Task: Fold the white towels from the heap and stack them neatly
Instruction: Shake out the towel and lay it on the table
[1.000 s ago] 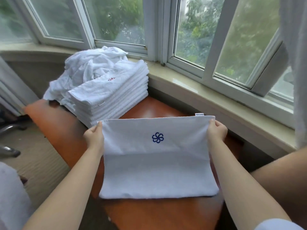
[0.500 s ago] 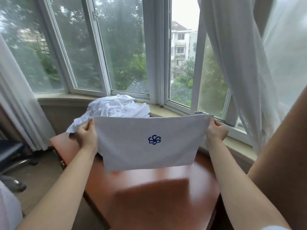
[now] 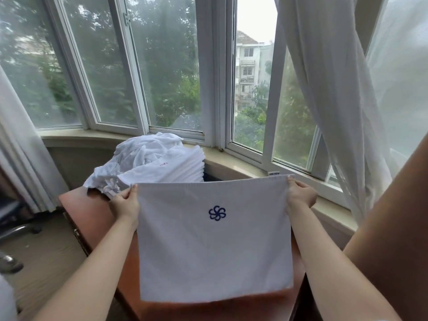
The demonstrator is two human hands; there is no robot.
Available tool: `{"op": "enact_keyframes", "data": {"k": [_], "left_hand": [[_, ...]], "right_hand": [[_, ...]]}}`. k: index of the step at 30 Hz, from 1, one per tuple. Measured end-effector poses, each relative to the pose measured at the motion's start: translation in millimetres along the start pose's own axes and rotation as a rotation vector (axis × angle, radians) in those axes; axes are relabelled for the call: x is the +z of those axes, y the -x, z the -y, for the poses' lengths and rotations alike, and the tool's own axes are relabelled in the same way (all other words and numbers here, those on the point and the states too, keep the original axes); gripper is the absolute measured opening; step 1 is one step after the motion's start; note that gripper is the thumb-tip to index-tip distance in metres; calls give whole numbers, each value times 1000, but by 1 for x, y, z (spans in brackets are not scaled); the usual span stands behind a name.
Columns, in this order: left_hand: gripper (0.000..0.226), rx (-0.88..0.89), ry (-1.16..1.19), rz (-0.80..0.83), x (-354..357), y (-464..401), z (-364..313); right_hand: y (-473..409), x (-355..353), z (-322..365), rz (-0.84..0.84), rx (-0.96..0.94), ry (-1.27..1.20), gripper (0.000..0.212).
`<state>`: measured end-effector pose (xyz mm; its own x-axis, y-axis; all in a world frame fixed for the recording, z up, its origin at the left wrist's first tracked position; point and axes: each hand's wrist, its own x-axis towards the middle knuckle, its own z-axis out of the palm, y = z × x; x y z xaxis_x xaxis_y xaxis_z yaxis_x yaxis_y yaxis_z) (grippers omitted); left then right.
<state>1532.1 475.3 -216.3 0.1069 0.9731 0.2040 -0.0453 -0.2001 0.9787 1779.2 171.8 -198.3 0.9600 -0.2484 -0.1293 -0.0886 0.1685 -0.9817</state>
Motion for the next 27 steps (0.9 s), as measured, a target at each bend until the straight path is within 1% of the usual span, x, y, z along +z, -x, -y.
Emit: {"op": "enact_keyframes", "data": {"k": [3, 7, 9, 11, 13, 15, 17, 18, 21, 23, 27], "left_hand": [[29, 5, -52, 13, 14, -15, 15], [31, 72, -83, -26, 31, -37, 22], [32, 102, -71, -41, 39, -47, 17], [30, 126, -33, -52, 45, -54, 7], [30, 131, 69, -57, 49, -56, -5], [34, 123, 198, -85, 47, -49, -12], [34, 123, 228, -120, 37, -29, -7], [30, 125, 227, -130, 30, -16, 1], [23, 101, 169, -142, 2, 34, 41], [20, 29, 90, -128, -19, 68, 76], [16, -178, -101, -116, -59, 132, 135]], "right_hand": [[-8, 15, -10, -13, 39, -34, 11], [-23, 44, -14, 2, 23, -122, 7], [-28, 59, -9, -2, -26, -162, 8], [-31, 70, 0, 5, -85, -222, 15], [-33, 75, 7, 15, -116, -289, 27], [-32, 72, 9, -6, -148, -278, 28], [-25, 60, -1, -58, -187, -204, 25], [-19, 51, -10, -83, -189, -175, 25], [4, 12, -50, -135, -139, -101, 24], [19, -18, -80, -145, -85, -3, 25], [47, -78, -140, -168, 103, 138, 32]]}}
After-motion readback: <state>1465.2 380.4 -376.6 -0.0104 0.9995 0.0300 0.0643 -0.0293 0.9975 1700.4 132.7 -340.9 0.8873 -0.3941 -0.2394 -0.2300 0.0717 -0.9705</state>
